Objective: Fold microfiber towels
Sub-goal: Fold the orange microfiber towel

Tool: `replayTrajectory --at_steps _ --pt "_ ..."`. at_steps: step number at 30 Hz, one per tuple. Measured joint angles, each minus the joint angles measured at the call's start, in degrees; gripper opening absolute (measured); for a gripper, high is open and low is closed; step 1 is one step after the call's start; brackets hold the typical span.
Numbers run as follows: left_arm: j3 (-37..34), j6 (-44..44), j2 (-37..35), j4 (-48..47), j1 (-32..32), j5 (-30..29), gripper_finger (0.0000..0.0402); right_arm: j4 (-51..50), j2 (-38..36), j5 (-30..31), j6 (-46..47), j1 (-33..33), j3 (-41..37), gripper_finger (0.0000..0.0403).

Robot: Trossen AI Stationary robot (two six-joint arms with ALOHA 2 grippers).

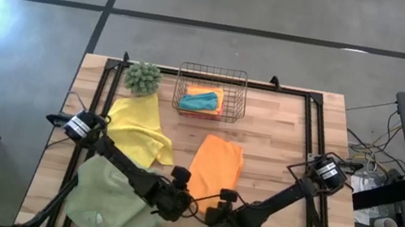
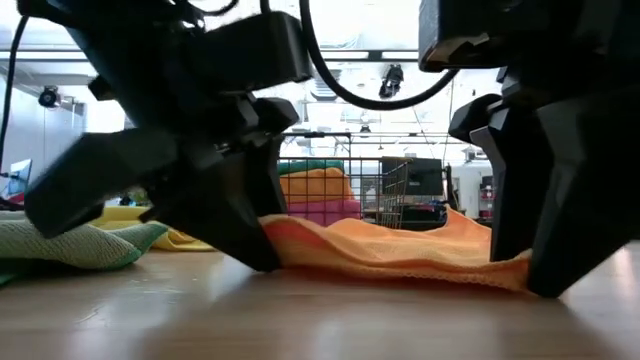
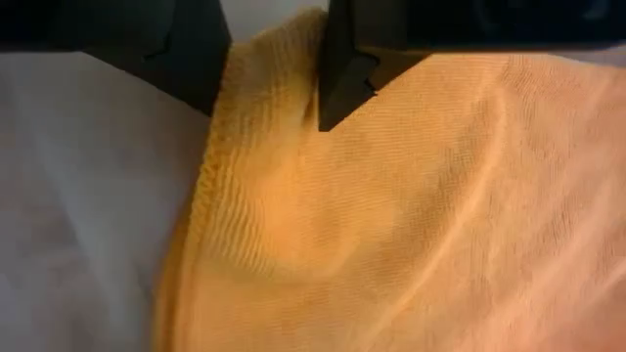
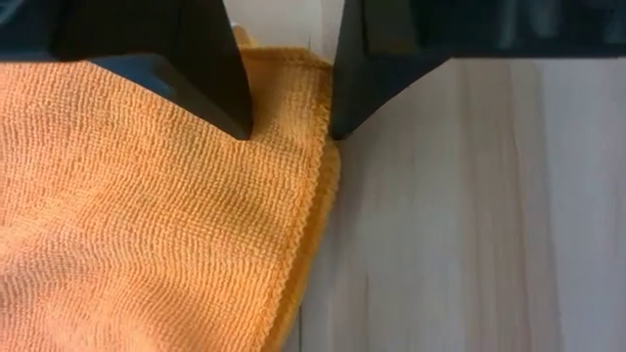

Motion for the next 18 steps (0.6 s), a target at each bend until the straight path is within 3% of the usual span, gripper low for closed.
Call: replayTrajectory --at_steps 8,12,18 --pt "-0.1 0.0 0.1 0.8 0.2 1.2 0.0013 -0.1 0.0 0.7 2.2 -1.9 -0.1 0.0055" --pt "0.2 0.0 0.1 1.1 0.2 1.4 0.0008 -0.2 -0.1 0.1 2.0 -2.3 -0.1 0.0015" --pt "2.4 0.0 -0.7 0.8 0.2 6.6 0.001 -1.3 -2.1 -1.5 3.0 -1.2 0.6 0.0009"
